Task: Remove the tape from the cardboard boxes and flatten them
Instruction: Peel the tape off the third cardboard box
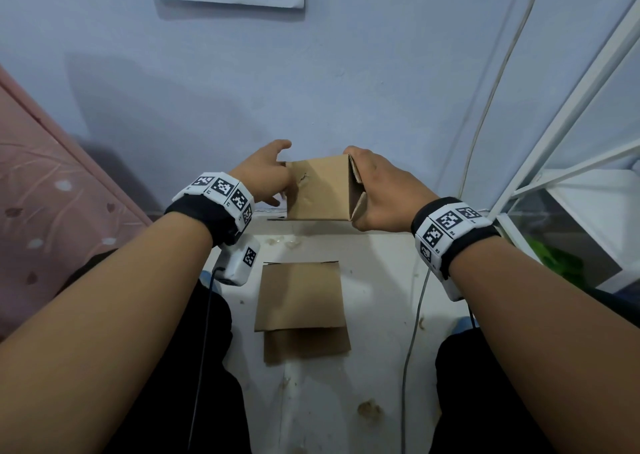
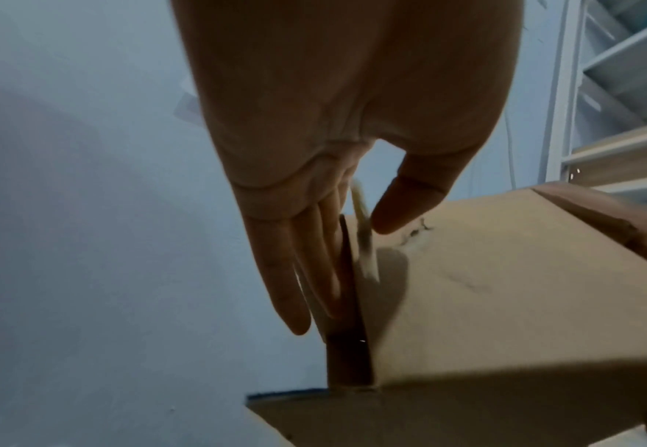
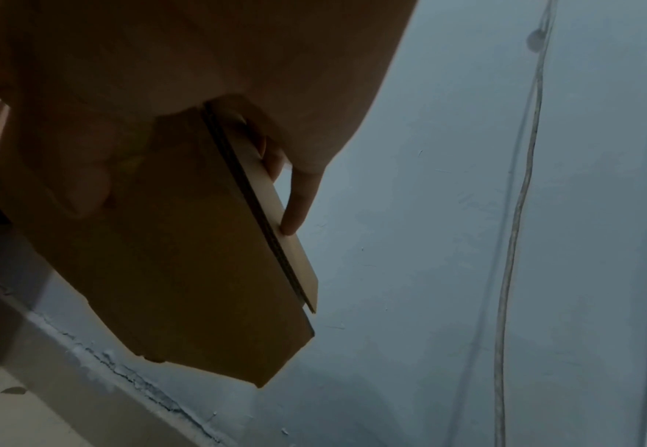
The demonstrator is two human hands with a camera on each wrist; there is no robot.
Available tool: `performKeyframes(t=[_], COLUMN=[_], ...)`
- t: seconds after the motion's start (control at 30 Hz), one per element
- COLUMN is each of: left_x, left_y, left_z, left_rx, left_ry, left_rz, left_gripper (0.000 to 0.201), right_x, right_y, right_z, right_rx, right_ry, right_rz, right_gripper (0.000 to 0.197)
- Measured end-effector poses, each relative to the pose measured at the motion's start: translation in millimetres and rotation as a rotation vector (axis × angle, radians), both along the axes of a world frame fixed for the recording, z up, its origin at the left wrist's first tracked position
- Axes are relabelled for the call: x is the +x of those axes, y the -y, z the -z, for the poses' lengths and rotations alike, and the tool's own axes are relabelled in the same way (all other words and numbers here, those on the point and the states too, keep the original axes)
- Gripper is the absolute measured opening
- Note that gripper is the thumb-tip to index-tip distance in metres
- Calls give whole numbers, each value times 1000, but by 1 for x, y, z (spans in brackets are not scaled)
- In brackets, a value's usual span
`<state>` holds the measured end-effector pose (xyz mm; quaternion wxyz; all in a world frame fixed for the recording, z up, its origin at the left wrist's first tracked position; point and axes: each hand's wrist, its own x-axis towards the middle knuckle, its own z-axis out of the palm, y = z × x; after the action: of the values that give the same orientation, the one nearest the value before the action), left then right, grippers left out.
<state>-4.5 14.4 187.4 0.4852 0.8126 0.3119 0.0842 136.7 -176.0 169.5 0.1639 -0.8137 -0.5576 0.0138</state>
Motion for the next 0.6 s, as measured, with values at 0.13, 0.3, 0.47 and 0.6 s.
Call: performKeyframes(t=[0.13,0.3,0.47,0.6], left_x=[-2,-4,-1,1], left_y=[-3,0,-3,-4], left_z=[2,-2,0,3], left_rx=[67,132,85,54], left_ry=[-33,57,125,135], left_rz=[-71,-146,-138,-67], left_gripper=[51,16,10,13], right_x=[1,-2,-3,-4], right_y=[4,3,2,2], right_z=[-1,-2,-1,-2], right_rx=[-56,-89,-102,-112], right_ry=[12,14,9,4], right_rz=[33,37,46,51], right_gripper=[96,99,96,96])
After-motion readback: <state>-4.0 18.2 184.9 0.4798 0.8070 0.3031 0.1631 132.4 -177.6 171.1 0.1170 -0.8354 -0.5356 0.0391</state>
